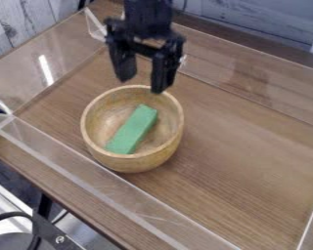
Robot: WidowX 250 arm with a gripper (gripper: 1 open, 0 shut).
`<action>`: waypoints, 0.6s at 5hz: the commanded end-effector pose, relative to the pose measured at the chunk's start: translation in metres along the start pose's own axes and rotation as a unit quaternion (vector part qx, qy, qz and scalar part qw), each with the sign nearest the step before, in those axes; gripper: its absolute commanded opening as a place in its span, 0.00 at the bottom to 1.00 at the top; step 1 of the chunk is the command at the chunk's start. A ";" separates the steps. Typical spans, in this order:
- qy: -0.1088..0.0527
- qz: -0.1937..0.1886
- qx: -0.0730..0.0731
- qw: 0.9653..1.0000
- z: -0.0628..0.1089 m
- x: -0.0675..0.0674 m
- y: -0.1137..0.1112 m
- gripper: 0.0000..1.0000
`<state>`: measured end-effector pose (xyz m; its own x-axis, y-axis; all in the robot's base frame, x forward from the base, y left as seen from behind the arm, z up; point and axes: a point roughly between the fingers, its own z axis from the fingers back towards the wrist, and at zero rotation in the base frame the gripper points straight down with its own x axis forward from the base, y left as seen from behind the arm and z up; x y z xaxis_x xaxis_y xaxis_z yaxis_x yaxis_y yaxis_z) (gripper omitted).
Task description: Put the green block in the brown bowl
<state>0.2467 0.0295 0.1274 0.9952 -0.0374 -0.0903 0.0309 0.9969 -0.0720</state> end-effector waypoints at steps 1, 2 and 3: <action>-0.034 -0.009 0.006 0.999 0.007 0.004 -0.005 1.00; -0.032 -0.021 0.005 0.999 -0.005 0.003 -0.013 1.00; -0.029 -0.031 0.007 0.999 -0.014 0.004 -0.020 1.00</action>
<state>0.2449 0.0081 0.1067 0.9935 -0.0946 -0.0640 0.0902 0.9935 -0.0692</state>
